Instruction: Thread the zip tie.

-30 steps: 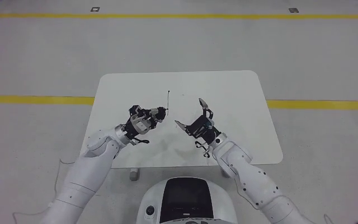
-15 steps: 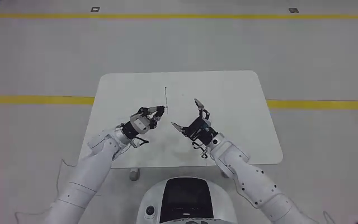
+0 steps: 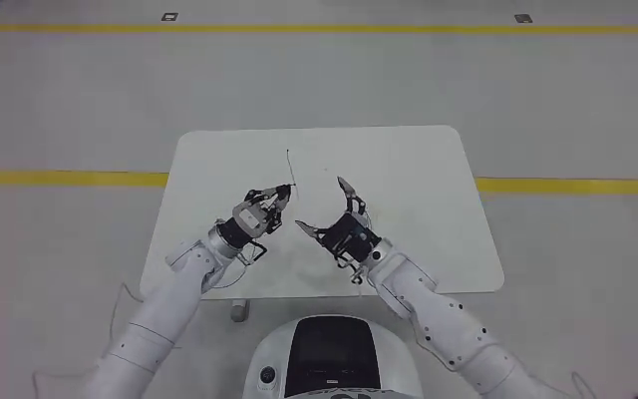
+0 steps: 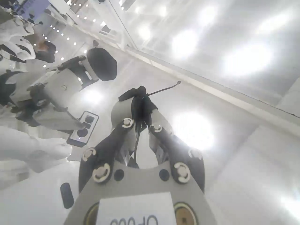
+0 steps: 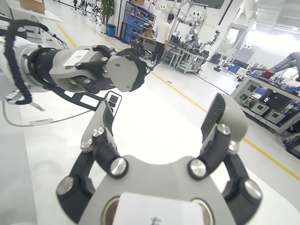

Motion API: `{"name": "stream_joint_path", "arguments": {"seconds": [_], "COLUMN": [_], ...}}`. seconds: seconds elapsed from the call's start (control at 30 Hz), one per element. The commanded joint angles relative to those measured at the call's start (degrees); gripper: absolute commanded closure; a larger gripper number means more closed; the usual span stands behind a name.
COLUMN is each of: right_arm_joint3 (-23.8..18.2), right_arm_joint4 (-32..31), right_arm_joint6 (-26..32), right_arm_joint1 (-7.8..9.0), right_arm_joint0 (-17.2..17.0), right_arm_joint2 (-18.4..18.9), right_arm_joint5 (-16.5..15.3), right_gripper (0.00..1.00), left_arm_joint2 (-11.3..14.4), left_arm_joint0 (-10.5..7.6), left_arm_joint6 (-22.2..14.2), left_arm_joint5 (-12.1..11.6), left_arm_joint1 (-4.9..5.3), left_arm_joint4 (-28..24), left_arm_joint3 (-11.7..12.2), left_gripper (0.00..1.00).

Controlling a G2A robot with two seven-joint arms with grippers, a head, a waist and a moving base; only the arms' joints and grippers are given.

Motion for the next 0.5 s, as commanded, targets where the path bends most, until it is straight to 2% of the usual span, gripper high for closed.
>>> {"name": "stream_joint_path", "arguments": {"seconds": [0.0,0.03,0.07,0.1,0.27,0.47], "right_arm_joint3": [0.3,0.4,0.6,0.7,1.5,2.0], "right_arm_joint4": [0.1,0.0,0.0,0.0,0.0,0.0], "right_arm_joint6": [-0.2,-0.3,-0.4,-0.4,-0.8,-0.8], "right_arm_joint1": [-0.22,-0.32,-0.45,-0.54,-0.88,-1.09], "right_arm_joint0": [0.2,0.3,0.4,0.5,1.2,2.0], "right_arm_joint2": [-0.3,-0.5,-0.6,-0.7,-1.2,-1.8], "right_arm_joint5": [0.0,0.0,0.1,0.2,0.9,1.2], "right_gripper": [0.08,0.24,0.45,0.51,0.6,0.63], "left_arm_joint2": [0.1,0.1,0.1,0.1,0.1,0.1], "left_arm_joint0": [-0.05,-0.05,-0.05,-0.05,-0.05,-0.05], "left_arm_joint6": [0.0,0.0,0.0,0.0,0.0,0.0], "left_arm_joint5": [0.0,0.0,0.0,0.0,0.0,0.0], "left_arm_joint1": [0.05,0.05,0.05,0.05,0.05,0.05], "left_arm_joint4": [0.1,0.1,0.1,0.1,0.1,0.1], "left_arm_joint3": [0.0,0.0,0.0,0.0,0.0,0.0], "left_gripper": [1.0,1.0,1.0,1.0,1.0,1.0]}}
